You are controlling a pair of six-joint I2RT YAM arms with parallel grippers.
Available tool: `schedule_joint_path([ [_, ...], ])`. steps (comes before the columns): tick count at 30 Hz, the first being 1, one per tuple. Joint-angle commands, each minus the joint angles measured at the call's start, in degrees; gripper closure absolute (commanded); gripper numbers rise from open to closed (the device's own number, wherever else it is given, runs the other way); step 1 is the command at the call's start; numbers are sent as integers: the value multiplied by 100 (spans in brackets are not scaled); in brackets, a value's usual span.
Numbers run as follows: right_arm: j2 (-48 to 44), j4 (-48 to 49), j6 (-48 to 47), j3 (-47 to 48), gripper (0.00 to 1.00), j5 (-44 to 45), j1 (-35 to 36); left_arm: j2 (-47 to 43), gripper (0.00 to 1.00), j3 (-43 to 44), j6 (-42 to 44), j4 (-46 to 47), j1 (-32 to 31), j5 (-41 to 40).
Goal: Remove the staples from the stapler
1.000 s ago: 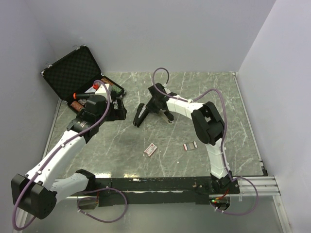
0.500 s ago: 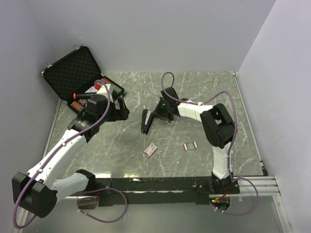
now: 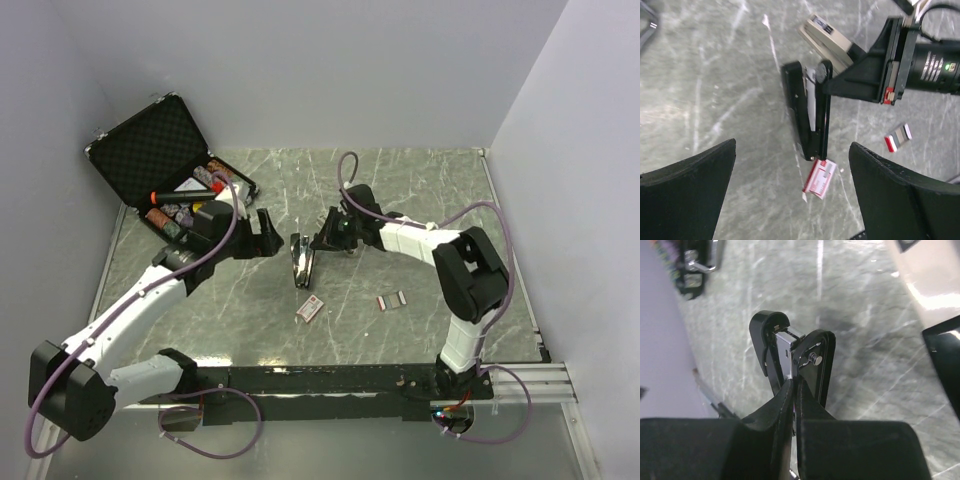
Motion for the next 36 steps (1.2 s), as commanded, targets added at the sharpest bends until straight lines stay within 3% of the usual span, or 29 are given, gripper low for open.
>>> schedule_joint_path([
  [1,-663,610,-89,-160,100,-538,-114,67,1,4,-237,259,-281,-72],
  [9,-1349,531,-255,-459,100,-986,-351,-56,1,-418,-518,891,-299,401],
  [22,-2439,-111,-721,-380,100,-1725,-466,-750,1,-1420,-1370,3009,-299,1773],
  [36,-2941,-120,-607,-239,100,-2234,-370,-820,1,-1842,-1731,4266,-299,2107],
])
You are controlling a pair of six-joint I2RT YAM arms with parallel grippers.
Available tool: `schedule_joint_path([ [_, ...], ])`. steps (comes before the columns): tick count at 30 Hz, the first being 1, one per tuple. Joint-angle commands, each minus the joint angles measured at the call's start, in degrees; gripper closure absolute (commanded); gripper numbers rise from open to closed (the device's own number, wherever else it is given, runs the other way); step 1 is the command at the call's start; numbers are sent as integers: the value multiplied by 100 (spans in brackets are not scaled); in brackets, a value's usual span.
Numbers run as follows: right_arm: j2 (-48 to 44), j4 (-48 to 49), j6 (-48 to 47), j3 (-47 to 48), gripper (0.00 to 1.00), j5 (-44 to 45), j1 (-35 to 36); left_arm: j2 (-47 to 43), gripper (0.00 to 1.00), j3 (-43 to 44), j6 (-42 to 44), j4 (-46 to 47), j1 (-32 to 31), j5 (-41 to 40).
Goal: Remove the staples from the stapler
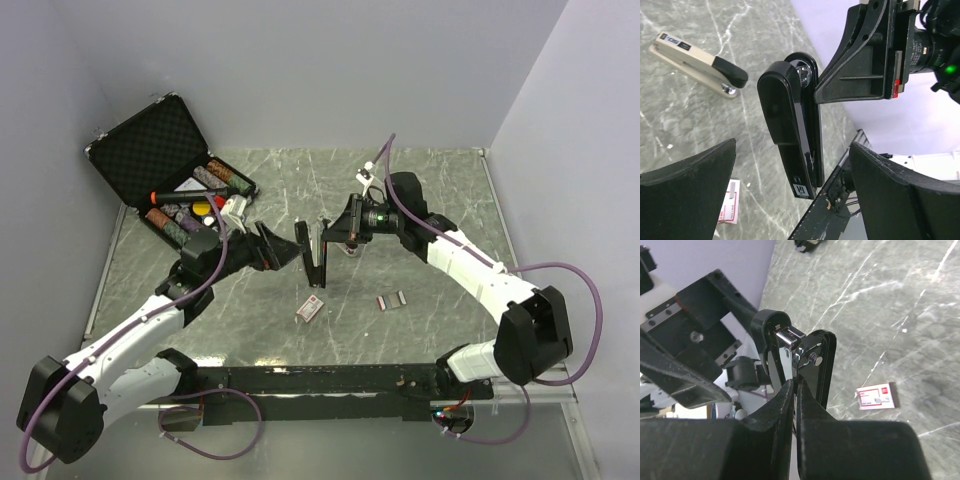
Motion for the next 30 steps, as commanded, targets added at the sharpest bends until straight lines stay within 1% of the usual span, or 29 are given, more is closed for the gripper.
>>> schedule_joint_path([
  [1,-340,306,140,327,100,-482,92,-99,1,-65,-153,732,1,180],
  [10,-410,324,166,450,100,-578,329,-64,1,-101,-162,1058,-8,188],
  [16,-410,394,237,503,100,-622,443,-11,7,-136,-205,1278,-8,267],
  [19,-401,438,281,520,100,-658,487,-12,15,-171,-223,1348,-8,285],
  [25,-401,482,325,529,100,-649,496,-64,34,-215,-223,1401,-8,320],
  [29,-437,438,298,547,100,-640,505,-64,44,-215,-232,1427,-8,303],
  [30,-454,438,290,555,100,-631,505,-64,48,-206,-223,1427,-8,320],
])
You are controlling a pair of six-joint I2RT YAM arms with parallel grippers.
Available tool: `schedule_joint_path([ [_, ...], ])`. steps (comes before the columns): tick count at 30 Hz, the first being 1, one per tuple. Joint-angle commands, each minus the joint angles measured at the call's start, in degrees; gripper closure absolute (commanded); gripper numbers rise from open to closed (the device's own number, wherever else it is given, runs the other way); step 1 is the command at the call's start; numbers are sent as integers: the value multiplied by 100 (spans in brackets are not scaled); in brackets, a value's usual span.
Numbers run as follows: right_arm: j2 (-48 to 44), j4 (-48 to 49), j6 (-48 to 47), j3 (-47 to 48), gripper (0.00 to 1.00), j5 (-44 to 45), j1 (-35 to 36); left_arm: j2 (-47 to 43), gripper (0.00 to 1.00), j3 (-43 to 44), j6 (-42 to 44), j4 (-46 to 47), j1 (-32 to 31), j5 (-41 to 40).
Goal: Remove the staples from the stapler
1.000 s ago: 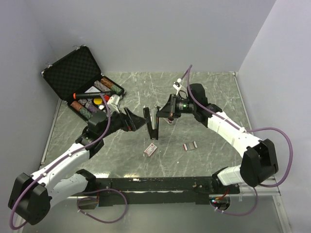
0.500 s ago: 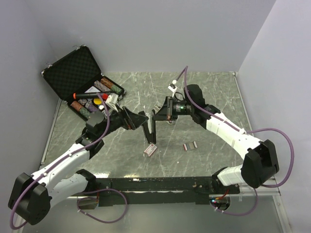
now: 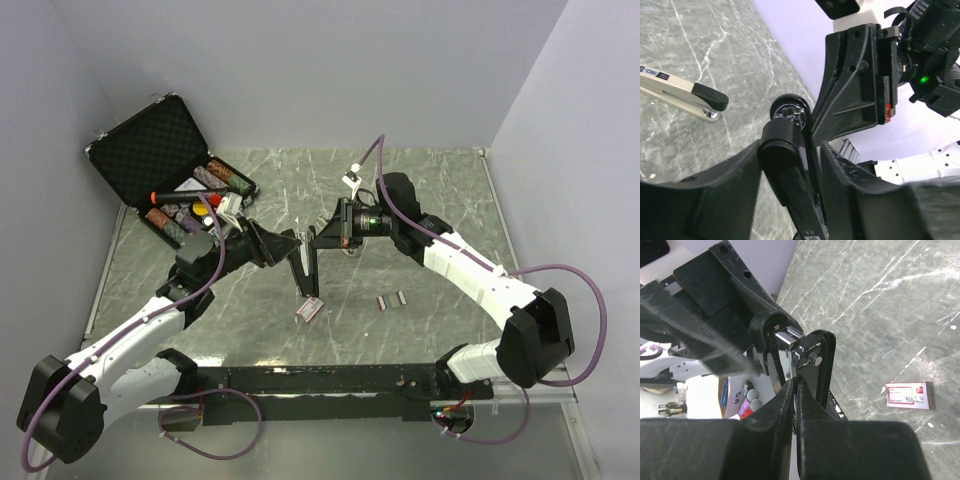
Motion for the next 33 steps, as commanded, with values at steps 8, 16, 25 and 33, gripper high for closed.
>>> schedule_joint_path([
  [8,-411,405,121,324,100,-225,37,-14,91,-5,-48,442,-10,161],
  [16,-367,-130,-450,473,86,-181,37,-22,99,92,197,284,-10,310],
  [25,-490,-921,-1205,772,50,-207,37,-66,99,-31,242,477,-10,670],
  [33,-560,-1712,-1944,1123,44,47,29,-84,99,30,312,529,-10,969],
])
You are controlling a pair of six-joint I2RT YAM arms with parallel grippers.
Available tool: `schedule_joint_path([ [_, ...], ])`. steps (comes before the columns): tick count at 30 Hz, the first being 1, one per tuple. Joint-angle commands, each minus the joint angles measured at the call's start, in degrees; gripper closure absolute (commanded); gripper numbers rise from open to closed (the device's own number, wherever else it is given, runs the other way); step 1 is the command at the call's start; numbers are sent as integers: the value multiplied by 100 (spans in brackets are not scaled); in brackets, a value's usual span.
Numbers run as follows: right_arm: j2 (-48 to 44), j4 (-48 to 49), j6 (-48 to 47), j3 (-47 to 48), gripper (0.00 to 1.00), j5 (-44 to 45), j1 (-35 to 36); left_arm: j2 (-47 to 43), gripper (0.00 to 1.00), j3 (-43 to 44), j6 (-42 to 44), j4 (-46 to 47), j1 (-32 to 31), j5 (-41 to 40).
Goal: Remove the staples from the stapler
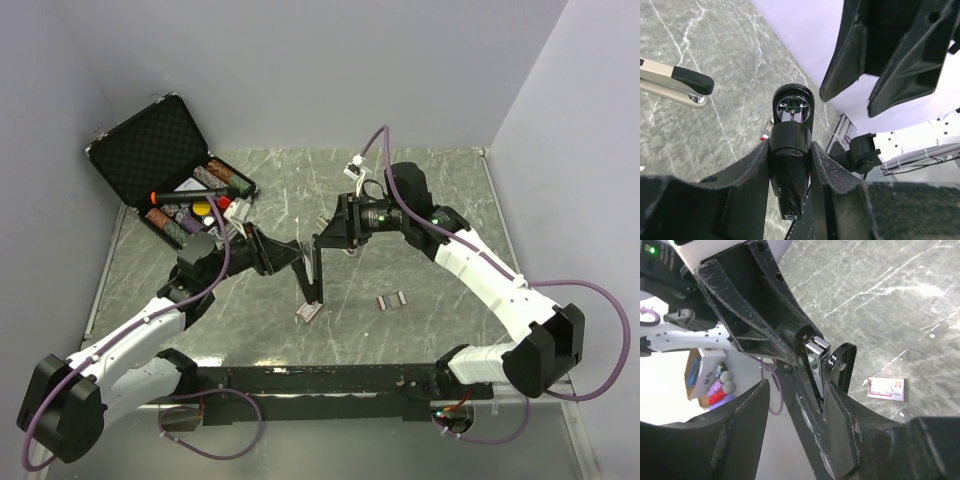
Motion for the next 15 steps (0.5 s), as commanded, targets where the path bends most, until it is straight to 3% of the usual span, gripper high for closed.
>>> schedule_joint_path([
  [1,-265,-460,-622,374,44,181,20,-95,99,124,8,613,-17,355],
  [8,-274,-734,-1500,594,40,455,20,81,99,686,490,-9,-69,1251],
  [15,-282,-786,-2414,655,43,-169,29,90,99,1538,1790,-2012,-201,1936],
])
